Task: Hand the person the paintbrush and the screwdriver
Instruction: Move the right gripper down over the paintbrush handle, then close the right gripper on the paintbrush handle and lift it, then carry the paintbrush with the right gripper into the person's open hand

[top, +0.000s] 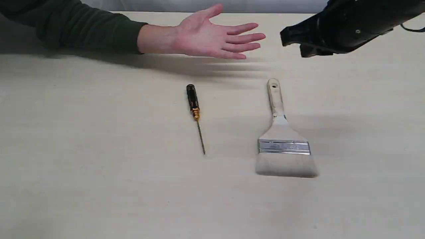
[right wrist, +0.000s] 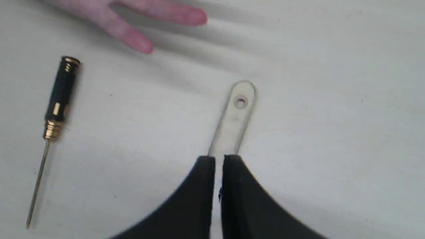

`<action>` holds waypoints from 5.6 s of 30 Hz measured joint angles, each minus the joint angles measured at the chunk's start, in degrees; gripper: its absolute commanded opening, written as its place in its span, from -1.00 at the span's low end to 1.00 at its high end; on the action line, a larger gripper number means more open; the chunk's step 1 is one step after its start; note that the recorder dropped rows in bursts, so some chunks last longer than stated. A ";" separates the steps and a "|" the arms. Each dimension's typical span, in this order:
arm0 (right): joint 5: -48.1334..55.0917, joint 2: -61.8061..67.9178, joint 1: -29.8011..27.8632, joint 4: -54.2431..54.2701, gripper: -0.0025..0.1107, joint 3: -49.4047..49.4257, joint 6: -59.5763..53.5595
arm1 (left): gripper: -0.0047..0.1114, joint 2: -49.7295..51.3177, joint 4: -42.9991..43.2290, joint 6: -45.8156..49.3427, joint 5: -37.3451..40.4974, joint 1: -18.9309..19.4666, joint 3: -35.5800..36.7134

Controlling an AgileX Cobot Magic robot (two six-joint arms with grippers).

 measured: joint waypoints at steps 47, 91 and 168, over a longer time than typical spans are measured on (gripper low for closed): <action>7.63 26.33 0.64 4.69 0.07 -9.03 1.54 | -0.92 0.00 0.00 0.00 0.00 0.00 0.00; 8.75 19.40 0.86 -10.81 -0.88 -6.24 9.35 | -0.92 0.00 0.00 0.00 0.00 0.00 0.00; 14.97 46.35 8.65 -7.42 0.12 -65.32 10.19 | -0.92 0.00 0.00 0.00 0.00 0.00 0.00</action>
